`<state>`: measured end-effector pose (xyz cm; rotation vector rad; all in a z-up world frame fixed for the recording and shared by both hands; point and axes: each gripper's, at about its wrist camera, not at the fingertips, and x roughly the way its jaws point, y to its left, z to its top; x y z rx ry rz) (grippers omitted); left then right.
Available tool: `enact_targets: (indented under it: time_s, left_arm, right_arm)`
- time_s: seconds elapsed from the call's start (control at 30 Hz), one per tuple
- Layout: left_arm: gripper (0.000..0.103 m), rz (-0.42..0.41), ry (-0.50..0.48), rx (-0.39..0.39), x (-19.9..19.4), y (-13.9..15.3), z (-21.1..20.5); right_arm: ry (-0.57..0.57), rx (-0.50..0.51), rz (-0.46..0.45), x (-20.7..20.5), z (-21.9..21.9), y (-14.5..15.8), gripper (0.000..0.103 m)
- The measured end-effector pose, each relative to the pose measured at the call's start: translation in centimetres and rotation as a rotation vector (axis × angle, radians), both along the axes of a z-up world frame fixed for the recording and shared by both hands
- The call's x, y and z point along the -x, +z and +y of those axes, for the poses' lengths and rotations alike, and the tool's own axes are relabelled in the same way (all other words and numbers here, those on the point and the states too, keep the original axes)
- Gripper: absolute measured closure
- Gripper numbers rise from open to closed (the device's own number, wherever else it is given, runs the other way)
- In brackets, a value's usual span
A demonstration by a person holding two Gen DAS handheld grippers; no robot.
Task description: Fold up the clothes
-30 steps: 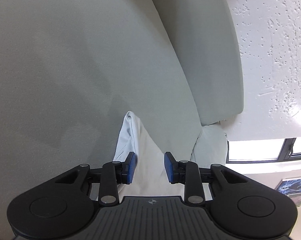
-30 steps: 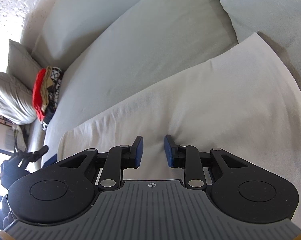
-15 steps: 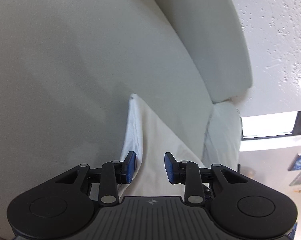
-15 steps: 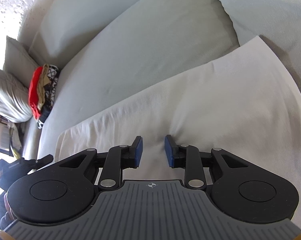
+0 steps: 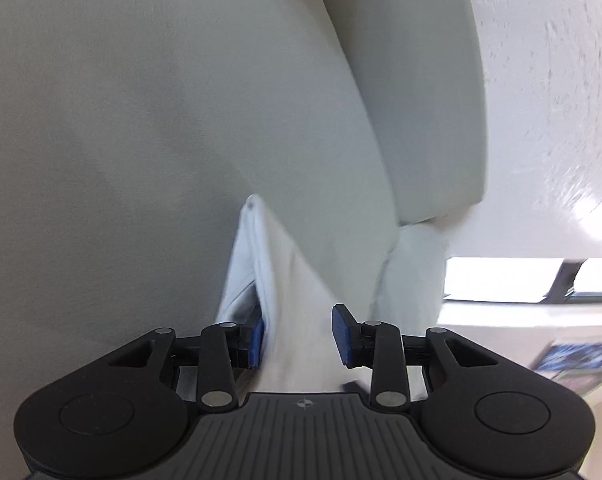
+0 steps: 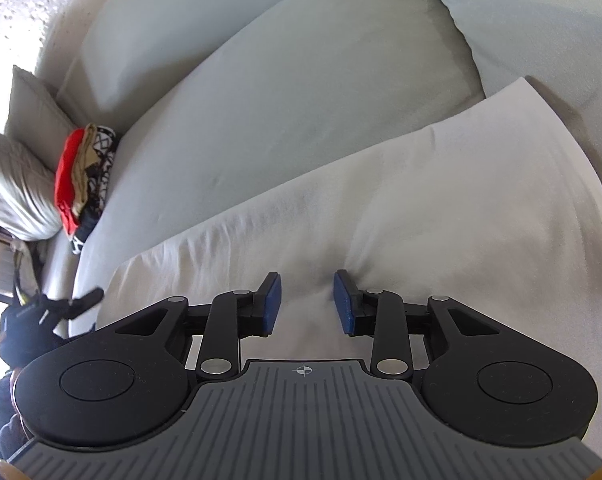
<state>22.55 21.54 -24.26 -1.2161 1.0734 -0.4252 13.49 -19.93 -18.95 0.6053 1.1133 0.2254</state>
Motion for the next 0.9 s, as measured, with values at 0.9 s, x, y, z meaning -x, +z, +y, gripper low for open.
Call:
enact_targets:
  time_s: [0.9]
  left_arm:
    - [0.08, -0.03, 0.378, -0.343, 5.1, 5.4, 7.4]
  right_arm:
    - [-0.022, 0.04, -0.048, 1.2, 0.9, 0.7, 0.067]
